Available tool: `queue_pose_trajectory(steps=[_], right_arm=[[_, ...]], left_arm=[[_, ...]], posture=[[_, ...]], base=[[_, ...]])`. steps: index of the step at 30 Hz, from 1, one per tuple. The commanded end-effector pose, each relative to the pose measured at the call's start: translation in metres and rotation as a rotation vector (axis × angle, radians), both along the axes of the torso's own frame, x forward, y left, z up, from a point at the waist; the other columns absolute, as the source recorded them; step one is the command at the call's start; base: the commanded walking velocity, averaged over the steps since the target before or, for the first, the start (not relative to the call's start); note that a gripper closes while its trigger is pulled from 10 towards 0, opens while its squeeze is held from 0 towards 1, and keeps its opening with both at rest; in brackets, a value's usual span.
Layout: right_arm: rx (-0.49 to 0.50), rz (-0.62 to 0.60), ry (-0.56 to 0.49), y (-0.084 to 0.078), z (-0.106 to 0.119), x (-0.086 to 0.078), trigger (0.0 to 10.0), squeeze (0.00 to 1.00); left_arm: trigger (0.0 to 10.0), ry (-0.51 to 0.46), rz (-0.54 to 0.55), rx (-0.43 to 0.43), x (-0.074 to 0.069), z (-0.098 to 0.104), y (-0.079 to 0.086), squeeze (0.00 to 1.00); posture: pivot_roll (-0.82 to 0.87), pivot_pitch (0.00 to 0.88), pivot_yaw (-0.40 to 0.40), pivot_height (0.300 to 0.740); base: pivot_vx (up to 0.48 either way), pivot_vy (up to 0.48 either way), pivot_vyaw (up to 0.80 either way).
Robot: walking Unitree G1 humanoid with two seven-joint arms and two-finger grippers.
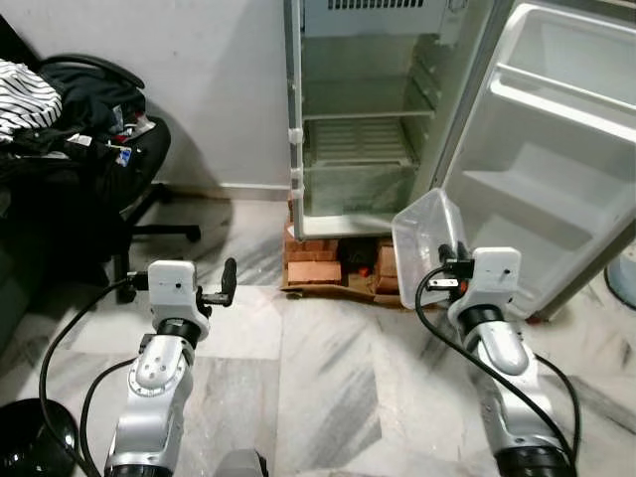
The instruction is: Restocking fridge
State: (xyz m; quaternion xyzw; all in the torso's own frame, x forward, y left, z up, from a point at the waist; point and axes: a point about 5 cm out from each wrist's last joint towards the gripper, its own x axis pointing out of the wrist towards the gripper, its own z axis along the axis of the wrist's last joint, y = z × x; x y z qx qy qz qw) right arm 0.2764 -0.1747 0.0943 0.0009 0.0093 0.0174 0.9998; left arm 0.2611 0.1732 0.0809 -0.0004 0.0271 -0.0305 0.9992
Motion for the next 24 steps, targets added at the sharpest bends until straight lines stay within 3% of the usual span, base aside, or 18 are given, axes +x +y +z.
queue_pose_trajectory(steps=[1, 13, 16, 24], right_arm=[[0.004, 0.009, -0.021, 0.0035, 0.0061, 0.0006, 10.0, 0.00], [0.039, 0.035, -0.007, 0.0091, 0.0050, 0.0006, 10.0, 0.00], [0.030, 0.042, -0.010, 0.0097, 0.0055, 0.0012, 10.0, 0.00], [0.028, 0.044, -0.017, 0.0104, 0.0079, 0.0030, 10.0, 0.00]], left_arm=[[10.0, -0.005, -0.009, 0.005, -0.0015, 0.0036, 0.0026, 0.00], [10.0, -0.007, -0.041, -0.010, -0.0028, 0.0083, 0.0000, 0.00], [10.0, -0.010, -0.051, -0.003, -0.0033, 0.0091, -0.0011, 0.00], [10.0, -0.023, -0.067, 0.028, -0.0023, 0.0121, -0.0032, 0.00]], posture=[[0.06, 0.092, -0.025, 0.740], [0.07, 0.104, -0.029, 0.740], [0.07, 0.105, -0.029, 0.740], [0.07, 0.106, -0.025, 0.740]], base=[[0.000, 0.405, 0.00], [0.000, 0.435, 0.00], [0.281, 0.390, 0.00], [0.475, 0.000, 0.00]])
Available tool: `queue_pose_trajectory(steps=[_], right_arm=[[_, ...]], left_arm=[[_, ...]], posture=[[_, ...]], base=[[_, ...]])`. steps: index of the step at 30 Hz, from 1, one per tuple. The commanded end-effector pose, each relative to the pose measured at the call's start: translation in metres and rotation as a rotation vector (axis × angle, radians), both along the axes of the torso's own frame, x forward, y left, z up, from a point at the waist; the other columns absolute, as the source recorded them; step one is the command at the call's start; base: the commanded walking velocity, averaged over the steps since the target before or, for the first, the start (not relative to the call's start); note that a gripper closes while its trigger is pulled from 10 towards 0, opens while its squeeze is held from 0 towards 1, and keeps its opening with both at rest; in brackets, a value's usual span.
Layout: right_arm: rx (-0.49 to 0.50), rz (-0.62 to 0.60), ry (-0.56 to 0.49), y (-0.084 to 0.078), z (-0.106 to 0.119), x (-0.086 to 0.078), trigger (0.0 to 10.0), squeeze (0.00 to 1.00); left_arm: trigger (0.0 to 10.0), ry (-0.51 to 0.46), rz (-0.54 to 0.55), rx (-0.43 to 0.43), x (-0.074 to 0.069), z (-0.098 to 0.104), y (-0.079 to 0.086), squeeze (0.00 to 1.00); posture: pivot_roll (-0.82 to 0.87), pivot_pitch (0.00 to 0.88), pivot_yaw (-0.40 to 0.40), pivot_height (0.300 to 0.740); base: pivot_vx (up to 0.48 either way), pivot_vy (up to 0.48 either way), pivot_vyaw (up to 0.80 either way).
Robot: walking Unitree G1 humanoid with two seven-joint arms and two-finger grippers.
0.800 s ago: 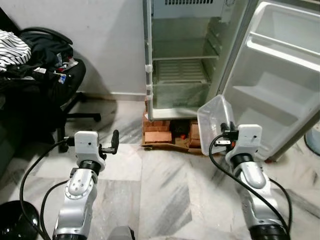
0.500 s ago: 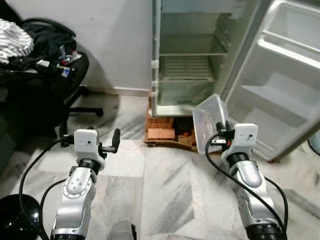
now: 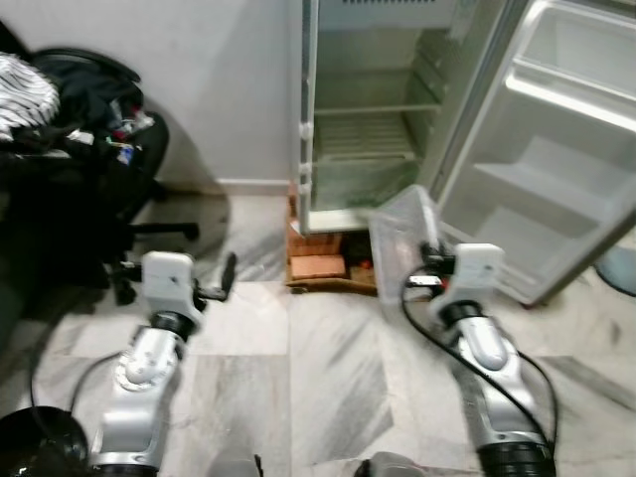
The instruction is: Restocking fridge
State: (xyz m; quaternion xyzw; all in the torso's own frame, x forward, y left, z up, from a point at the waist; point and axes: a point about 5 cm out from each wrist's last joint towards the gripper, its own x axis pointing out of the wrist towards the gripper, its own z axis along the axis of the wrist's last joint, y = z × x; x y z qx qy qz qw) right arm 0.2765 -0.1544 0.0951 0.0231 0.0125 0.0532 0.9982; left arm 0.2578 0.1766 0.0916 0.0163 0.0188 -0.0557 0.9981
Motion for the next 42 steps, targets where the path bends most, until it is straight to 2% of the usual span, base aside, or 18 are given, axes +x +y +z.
queue_pose_trajectory(steps=[1, 19, 42], right_arm=[[-0.017, -0.028, -0.025, -0.0099, 0.0074, 0.0031, 10.0, 0.00], [-0.042, -0.001, -0.039, -0.0061, 0.0097, 0.0063, 10.0, 0.00], [-0.054, 0.020, -0.051, -0.0032, 0.0106, 0.0059, 10.0, 0.00]], left_arm=[[10.0, -0.007, -0.014, -0.001, 0.0010, 0.0016, -0.0066, 0.00], [10.0, -0.001, 0.033, 0.018, 0.0053, -0.0021, -0.0010, 0.00], [10.0, -0.011, 0.035, 0.015, 0.0083, 0.0019, -0.0090, 0.00]], posture=[[0.07, 0.106, -0.025, 0.740], [0.07, 0.104, -0.030, 0.740], [0.06, 0.110, -0.032, 0.740]], base=[[0.480, 0.000, 0.00], [0.476, 0.000, 0.00], [0.438, 0.000, 0.02]])
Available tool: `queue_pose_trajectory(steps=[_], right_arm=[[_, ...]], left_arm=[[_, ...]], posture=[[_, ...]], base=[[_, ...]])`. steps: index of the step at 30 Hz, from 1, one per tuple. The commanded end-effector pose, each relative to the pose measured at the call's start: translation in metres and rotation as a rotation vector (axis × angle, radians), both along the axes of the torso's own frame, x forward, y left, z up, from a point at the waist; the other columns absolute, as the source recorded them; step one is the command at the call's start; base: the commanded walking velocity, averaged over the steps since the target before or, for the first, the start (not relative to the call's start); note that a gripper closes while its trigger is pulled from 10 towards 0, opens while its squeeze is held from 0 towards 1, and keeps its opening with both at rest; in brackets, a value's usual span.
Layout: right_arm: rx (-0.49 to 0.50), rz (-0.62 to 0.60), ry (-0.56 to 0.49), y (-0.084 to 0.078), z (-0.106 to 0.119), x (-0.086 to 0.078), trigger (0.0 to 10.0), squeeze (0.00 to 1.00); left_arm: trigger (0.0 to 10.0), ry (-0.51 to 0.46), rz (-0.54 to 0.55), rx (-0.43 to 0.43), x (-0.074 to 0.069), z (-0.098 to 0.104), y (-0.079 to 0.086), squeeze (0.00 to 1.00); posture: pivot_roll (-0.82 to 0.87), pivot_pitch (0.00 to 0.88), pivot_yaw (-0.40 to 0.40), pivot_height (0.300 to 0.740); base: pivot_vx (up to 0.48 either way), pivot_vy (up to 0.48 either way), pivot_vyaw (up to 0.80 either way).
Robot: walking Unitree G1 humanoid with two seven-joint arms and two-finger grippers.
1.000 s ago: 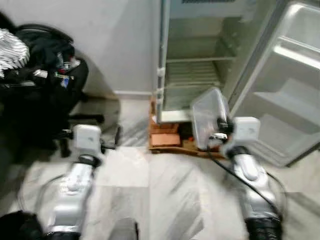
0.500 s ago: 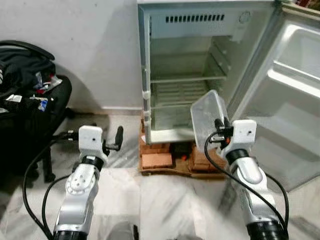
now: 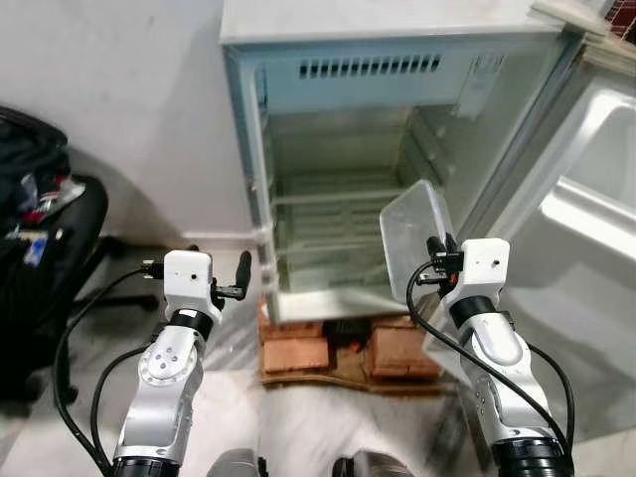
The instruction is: Restocking fridge
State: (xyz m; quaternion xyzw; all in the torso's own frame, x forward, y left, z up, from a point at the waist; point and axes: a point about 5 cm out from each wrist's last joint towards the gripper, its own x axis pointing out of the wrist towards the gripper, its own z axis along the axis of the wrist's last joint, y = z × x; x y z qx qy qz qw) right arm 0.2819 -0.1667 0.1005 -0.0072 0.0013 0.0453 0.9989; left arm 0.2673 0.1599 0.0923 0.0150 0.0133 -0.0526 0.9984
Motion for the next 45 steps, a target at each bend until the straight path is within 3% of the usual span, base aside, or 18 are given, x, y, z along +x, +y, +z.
queue_pose_trajectory(steps=[1, 22, 30, 45], right_arm=[[0.007, 0.040, -0.027, 0.0097, 0.0052, 0.0001, 10.0, 0.00], [-0.012, 0.053, -0.014, 0.0093, 0.0023, -0.0014, 10.0, 0.00], [-0.007, 0.047, -0.014, 0.0083, 0.0029, -0.0009, 10.0, 0.00], [-0.023, 0.052, -0.016, 0.0103, 0.0018, -0.0009, 10.0, 0.00]], left_arm=[[10.0, 0.000, 0.030, 0.018, -0.0015, 0.0013, 0.0076, 0.00], [10.0, 0.025, 0.040, -0.029, -0.0017, 0.0037, 0.0062, 0.00], [10.0, -0.001, 0.010, 0.012, -0.0016, 0.0074, 0.0022, 0.00], [10.0, 0.012, 0.018, 0.012, -0.0008, 0.0053, 0.0025, 0.00]], posture=[[0.06, 0.110, -0.032, 0.740], [0.06, 0.114, -0.036, 0.740], [0.06, 0.113, -0.034, 0.740], [0.06, 0.111, -0.033, 0.740]], base=[[0.000, 0.000, 0.00], [0.000, 0.066, 0.07], [0.159, 0.398, 0.00], [0.000, 0.000, 0.00]])
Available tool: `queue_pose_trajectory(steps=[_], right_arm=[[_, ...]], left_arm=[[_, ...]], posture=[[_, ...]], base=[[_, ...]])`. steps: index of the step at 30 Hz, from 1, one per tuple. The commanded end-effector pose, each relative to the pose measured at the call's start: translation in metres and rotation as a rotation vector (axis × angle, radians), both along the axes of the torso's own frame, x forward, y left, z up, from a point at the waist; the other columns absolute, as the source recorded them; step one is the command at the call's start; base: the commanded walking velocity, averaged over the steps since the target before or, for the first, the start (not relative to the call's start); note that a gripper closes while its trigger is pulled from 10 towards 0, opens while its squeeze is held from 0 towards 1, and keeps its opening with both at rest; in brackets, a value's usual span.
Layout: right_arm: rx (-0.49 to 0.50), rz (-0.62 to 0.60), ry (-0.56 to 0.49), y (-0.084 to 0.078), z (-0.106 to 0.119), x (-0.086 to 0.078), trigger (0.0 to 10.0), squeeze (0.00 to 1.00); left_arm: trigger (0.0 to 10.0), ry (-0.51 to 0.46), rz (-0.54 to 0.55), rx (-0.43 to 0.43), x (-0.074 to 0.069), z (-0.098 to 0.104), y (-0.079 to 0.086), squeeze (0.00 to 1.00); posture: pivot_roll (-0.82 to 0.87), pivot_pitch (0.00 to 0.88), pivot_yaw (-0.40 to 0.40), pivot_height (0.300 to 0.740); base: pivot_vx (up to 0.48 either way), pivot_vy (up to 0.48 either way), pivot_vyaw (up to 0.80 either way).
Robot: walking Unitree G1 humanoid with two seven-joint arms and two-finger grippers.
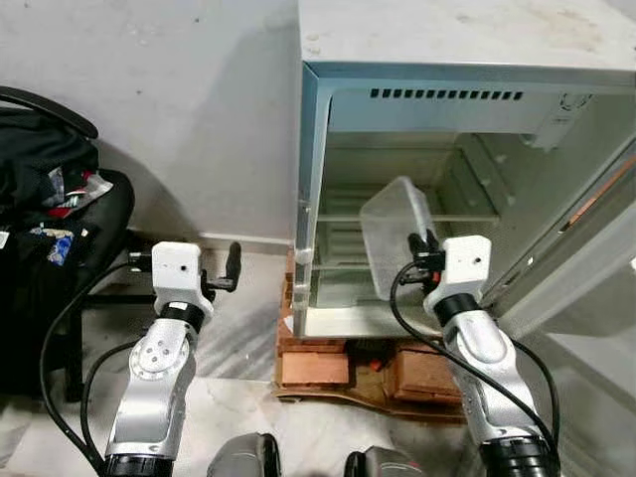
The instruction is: Restocking fridge
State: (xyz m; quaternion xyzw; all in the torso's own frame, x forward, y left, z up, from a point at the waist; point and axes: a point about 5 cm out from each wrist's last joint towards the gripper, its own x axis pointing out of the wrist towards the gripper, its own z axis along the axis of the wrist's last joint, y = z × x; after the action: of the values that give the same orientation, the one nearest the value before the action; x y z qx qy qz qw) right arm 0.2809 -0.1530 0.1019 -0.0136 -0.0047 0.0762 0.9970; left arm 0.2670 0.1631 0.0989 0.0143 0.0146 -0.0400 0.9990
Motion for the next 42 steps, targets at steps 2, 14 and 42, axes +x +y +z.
queue_pose_trajectory(steps=[2, 14, 42], right_arm=[[-0.015, -0.006, -0.009, -0.003, 0.001, 0.000, 10.0, 0.00], [-0.006, -0.035, -0.013, -0.010, 0.004, 0.008, 10.0, 0.00], [0.005, -0.044, 0.009, -0.010, -0.001, 0.005, 10.0, 0.00]], left_arm=[[10.0, 0.010, -0.004, 0.014, -0.001, -0.001, 0.000, 0.00], [10.0, 0.023, -0.003, 0.025, -0.004, -0.004, 0.003, 0.00], [10.0, 0.022, -0.008, 0.006, -0.010, -0.004, 0.003, 0.00]], posture=[[0.06, 0.112, -0.033, 0.740], [0.06, 0.124, -0.037, 0.740], [0.06, 0.132, -0.046, 0.740]], base=[[0.000, 0.000, 0.00], [0.000, 0.000, 0.55], [0.044, 0.000, 0.00]])
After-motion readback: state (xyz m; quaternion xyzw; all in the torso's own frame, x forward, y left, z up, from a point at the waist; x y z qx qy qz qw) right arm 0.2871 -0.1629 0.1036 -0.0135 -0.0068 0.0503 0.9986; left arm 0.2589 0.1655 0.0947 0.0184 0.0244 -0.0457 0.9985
